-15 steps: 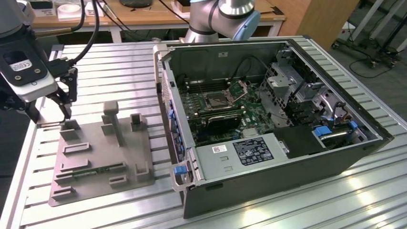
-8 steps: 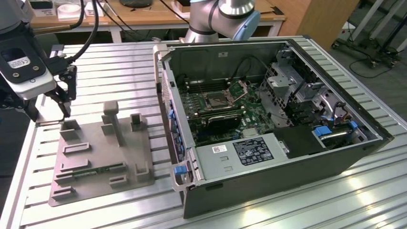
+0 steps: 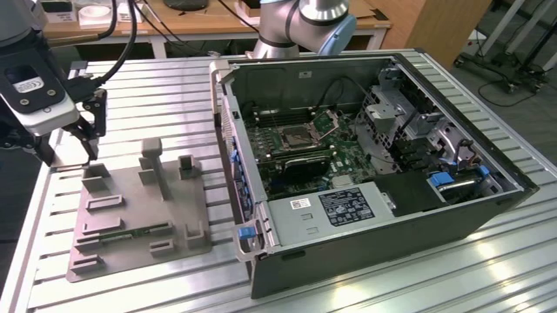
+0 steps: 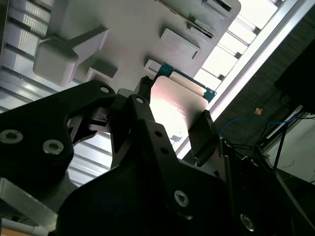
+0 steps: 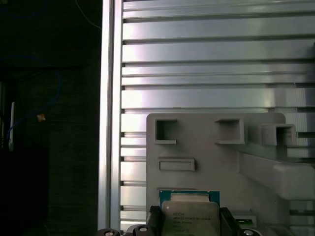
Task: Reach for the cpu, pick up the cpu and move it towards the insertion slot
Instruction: 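Pick up the cpu and move it towards the insertion slot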
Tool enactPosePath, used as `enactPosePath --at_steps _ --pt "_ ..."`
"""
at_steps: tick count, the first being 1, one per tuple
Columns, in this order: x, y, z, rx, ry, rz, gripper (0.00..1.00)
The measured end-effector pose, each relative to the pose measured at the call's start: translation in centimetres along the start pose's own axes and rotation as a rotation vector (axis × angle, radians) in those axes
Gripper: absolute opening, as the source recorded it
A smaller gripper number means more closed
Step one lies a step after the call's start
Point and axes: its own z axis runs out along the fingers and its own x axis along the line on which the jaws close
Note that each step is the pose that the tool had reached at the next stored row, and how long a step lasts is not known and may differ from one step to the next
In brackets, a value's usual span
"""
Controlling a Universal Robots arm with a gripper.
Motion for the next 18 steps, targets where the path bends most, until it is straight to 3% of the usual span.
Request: enactPosePath --at_steps 18 --pt "-0.63 0.01 -0.38 0.0 0.0001 0.0 0.54"
